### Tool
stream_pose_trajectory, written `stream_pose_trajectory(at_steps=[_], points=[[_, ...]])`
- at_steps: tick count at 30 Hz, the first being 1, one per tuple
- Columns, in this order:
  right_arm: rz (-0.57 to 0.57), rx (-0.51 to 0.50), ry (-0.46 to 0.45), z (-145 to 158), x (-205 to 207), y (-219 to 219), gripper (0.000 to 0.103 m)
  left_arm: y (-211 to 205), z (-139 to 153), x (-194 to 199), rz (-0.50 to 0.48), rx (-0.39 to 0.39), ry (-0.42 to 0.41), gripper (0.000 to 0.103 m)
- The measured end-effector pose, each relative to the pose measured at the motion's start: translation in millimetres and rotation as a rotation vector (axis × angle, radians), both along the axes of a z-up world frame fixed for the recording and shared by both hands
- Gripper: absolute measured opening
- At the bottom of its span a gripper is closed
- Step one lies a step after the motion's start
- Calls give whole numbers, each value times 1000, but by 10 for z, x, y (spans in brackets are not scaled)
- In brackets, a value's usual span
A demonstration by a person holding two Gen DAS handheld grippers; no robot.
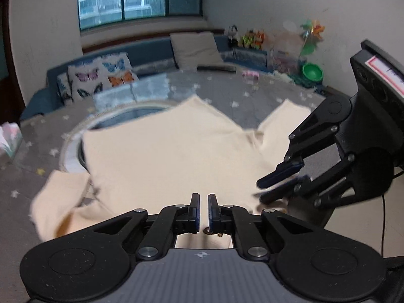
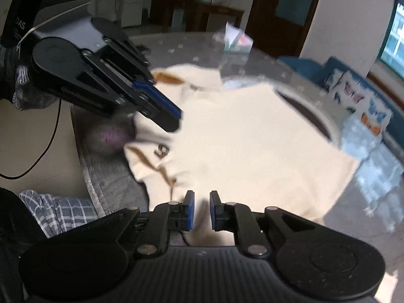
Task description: Fold clothes
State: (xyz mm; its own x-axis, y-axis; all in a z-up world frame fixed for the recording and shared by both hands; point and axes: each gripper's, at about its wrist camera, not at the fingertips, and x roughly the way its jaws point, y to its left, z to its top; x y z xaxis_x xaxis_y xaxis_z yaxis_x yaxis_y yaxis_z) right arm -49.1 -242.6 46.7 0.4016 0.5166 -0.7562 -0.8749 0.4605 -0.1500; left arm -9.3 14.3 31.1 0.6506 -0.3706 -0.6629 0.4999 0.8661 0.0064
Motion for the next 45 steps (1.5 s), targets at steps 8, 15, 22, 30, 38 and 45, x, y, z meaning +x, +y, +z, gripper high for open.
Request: stream_pose_trajectory(at_steps=[8, 15, 22, 30, 38, 45], points=[[-52, 32, -19, 165, 258, -87, 23, 300, -96, 310, 181, 42, -31, 13], [-209, 84, -12, 183, 799, -189, 23, 735, -166, 790, 418, 98, -47, 20], [-300, 76, 30, 22, 1121, -224, 24, 782, -331, 1052, 421, 126, -28, 35], [-349, 64, 40, -70, 1233, -233, 24, 1060, -300, 987, 496, 28, -57, 5], [-375, 49, 26, -65, 1242, -242, 24, 1838, -61, 439, 792, -136, -155, 4], [-374, 25, 24, -93, 1220, -200, 25, 2217, -223, 111, 877, -139, -87, 7]])
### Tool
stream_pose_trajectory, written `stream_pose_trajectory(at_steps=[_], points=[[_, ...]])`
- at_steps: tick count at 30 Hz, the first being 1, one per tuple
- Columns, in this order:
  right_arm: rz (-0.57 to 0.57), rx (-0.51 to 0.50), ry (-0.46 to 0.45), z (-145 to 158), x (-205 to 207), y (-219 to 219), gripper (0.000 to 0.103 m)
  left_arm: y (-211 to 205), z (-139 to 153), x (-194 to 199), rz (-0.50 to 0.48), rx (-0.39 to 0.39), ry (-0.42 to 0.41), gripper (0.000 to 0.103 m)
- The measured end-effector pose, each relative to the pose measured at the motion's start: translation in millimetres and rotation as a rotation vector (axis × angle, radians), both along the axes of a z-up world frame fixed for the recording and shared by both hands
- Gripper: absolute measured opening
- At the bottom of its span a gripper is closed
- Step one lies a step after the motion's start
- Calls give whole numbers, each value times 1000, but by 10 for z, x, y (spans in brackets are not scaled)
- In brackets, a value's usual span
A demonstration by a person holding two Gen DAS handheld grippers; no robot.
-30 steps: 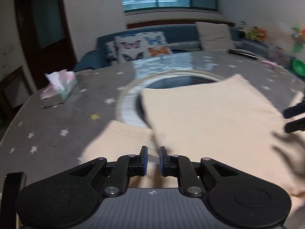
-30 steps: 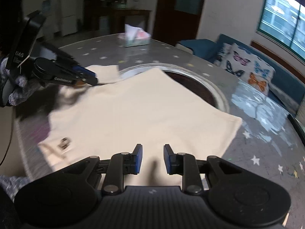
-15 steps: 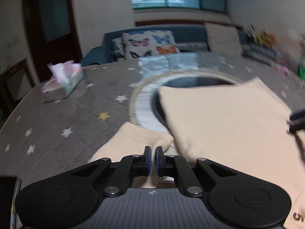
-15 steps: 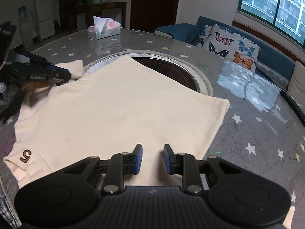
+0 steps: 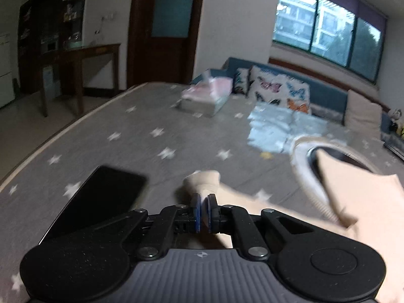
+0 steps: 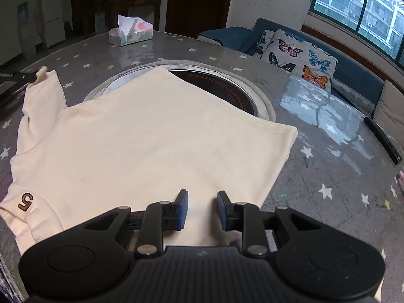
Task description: Fold clothes
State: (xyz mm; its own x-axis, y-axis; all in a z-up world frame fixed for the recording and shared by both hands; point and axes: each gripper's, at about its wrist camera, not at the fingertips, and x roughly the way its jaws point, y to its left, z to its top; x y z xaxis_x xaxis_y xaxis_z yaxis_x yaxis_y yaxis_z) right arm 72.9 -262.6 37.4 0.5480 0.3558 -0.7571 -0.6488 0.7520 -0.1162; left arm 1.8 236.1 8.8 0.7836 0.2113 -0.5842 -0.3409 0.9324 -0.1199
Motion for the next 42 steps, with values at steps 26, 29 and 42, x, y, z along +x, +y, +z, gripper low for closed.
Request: stream_pose_trajectory(at_steps=[26, 29, 42], points=[[12, -29, -7, 18, -22, 71, 35, 201, -191, -90, 80, 182, 76, 2], [7, -31, -12, 19, 2, 71, 35, 257, -179, -106, 76, 146, 65, 3], [-69, -20, -19, -2, 240, 4, 35, -94, 11, 19, -40, 183, 5, 43]])
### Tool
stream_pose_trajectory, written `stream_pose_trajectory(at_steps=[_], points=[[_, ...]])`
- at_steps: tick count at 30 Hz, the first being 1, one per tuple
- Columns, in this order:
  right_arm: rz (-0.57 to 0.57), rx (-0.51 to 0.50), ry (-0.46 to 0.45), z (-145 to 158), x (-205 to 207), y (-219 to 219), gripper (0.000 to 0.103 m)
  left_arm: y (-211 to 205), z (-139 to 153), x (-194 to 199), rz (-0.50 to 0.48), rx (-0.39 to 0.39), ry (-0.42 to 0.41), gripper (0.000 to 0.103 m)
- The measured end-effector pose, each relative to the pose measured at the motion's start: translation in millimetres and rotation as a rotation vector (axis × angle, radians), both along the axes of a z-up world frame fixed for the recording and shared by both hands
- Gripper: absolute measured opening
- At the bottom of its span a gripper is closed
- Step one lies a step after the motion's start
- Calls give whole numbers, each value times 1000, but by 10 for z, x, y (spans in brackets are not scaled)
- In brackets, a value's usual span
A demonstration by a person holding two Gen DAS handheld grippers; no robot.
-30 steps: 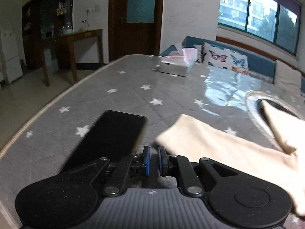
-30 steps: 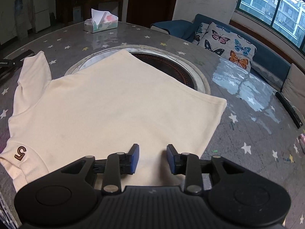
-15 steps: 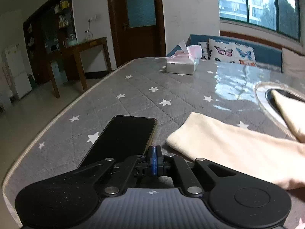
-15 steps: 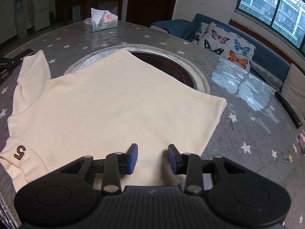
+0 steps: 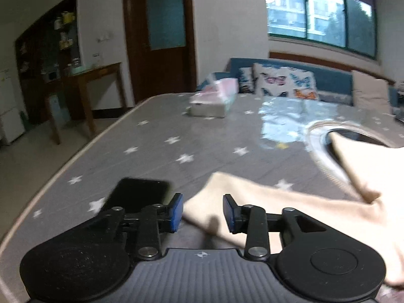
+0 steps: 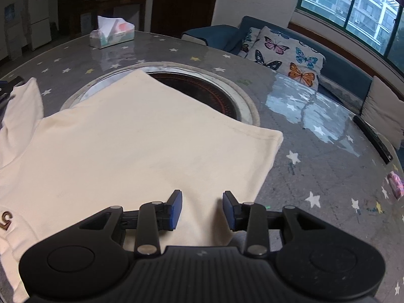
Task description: Fold clothes
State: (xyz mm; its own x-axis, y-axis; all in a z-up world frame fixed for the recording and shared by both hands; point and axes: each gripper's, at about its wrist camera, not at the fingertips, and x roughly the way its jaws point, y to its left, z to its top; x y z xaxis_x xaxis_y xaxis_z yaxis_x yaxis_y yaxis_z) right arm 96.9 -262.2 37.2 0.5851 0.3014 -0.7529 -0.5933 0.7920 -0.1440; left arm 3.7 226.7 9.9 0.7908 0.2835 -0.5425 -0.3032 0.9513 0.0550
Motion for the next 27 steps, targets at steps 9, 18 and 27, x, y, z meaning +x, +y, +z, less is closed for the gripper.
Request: stream_pose_trajectory(at_steps=[9, 18, 27], points=[[-80, 56, 21, -16, 298, -148, 41, -70, -172, 395, -34, -5, 64, 41], [-121, 87, 15, -14, 650, -162, 41, -50, -166, 439, -37, 13, 77, 43], [-241, 92, 2, -75, 1117, -278, 38, -34, -167, 525, -11, 45, 94, 46]])
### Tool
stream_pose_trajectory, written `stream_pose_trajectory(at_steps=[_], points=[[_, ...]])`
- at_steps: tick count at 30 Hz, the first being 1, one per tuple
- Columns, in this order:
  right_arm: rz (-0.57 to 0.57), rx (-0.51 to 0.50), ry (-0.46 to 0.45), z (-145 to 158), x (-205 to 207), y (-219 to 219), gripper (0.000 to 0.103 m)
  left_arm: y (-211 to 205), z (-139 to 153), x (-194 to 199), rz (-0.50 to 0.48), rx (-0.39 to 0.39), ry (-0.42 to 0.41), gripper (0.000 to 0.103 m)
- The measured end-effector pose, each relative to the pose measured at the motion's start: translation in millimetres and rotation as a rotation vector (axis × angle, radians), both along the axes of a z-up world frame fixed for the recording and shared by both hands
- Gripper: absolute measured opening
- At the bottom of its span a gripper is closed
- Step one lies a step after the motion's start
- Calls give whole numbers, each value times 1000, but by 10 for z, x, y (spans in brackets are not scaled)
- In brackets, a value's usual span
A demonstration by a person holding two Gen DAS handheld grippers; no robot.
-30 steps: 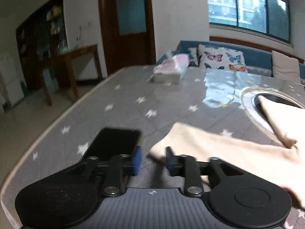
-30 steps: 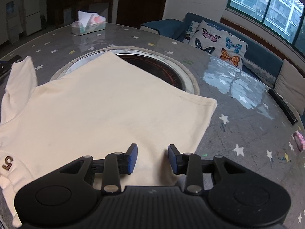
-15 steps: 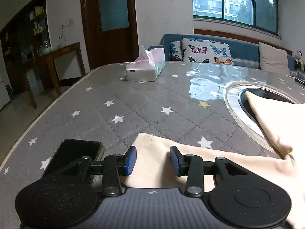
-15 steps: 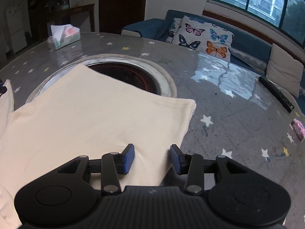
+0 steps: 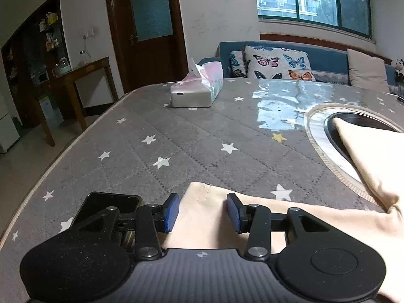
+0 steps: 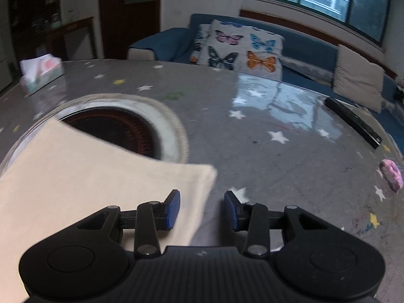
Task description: Fold clothes
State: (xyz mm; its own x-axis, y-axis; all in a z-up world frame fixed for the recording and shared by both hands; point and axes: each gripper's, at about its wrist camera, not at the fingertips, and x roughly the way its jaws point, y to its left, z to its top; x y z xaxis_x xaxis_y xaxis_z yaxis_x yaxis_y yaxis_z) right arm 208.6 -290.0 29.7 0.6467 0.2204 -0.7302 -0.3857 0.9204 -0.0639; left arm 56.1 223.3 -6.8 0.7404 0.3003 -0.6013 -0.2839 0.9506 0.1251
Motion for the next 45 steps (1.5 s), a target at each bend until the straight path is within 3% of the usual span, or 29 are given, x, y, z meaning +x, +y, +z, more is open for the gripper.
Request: stream_pose_trajectory(at_steps=[3, 7, 12, 17, 21, 23, 33, 36, 45], points=[[-30, -11, -18, 32, 53, -49, 38, -2, 10, 29, 12, 15, 9, 49], [27, -14, -36, 162, -114, -31, 38, -14, 57, -20, 13, 0, 3, 49], [186, -21, -30, 271, -520, 245, 38, -57, 110, -161, 28, -42, 2, 49], [400, 0, -12, 301, -1025, 763, 38, -80, 131, -329, 63, -88, 24, 47], [503, 40, 8, 250, -1219, 1212, 35, -47, 136, -437, 79, -141, 24, 47], [506, 53, 14, 204, -1211, 1400, 33, -41, 126, -462, 86, -150, 26, 42], [536, 69, 58, -14, -1206, 1934, 27, 80, 115, -539, 118, -228, 17, 38], [559, 39, 14, 26, -1279, 1958, 27, 90, 115, -513, 123, -240, 14, 38], [547, 46, 19, 41, -1302, 1949, 27, 106, 105, -437, 194, -258, 4, 40]])
